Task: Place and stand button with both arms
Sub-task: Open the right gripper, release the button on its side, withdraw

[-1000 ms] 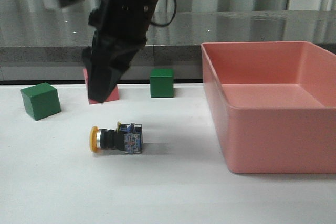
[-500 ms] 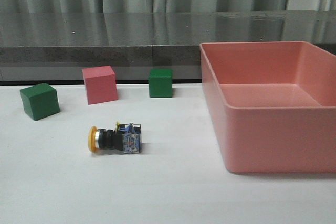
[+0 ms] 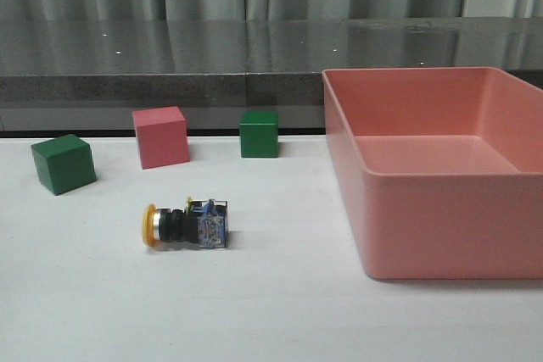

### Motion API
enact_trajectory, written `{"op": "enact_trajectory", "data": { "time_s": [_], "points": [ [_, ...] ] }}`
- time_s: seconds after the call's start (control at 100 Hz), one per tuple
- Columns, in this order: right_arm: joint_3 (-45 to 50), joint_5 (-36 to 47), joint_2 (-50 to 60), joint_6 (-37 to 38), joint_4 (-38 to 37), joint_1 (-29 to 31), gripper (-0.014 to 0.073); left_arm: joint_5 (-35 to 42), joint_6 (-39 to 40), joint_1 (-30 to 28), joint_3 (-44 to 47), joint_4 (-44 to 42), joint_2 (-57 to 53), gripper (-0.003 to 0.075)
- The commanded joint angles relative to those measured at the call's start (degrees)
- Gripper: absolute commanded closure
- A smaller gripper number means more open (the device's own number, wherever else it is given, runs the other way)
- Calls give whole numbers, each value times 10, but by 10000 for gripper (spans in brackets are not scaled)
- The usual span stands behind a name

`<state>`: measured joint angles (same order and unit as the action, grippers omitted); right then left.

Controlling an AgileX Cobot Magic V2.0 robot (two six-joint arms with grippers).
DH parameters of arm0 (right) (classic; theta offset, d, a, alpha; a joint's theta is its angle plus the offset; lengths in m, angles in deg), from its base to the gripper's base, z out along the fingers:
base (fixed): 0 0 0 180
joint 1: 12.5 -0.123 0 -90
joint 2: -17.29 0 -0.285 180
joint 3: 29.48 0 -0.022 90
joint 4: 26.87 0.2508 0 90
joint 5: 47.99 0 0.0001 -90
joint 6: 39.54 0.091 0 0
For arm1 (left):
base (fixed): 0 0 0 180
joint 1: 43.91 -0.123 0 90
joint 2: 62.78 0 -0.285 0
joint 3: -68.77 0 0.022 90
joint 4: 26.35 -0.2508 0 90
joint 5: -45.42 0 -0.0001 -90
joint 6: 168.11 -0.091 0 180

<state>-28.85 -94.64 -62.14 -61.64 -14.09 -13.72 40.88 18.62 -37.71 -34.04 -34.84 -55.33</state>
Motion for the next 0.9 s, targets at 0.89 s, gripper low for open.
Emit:
{"op": "enact_trajectory", "data": {
  "time_s": [0.89],
  "points": [
    [501, 276, 481, 2, 15, 4, 654, 57, 6, 4, 4, 139, -17, 739]
  ]
}}
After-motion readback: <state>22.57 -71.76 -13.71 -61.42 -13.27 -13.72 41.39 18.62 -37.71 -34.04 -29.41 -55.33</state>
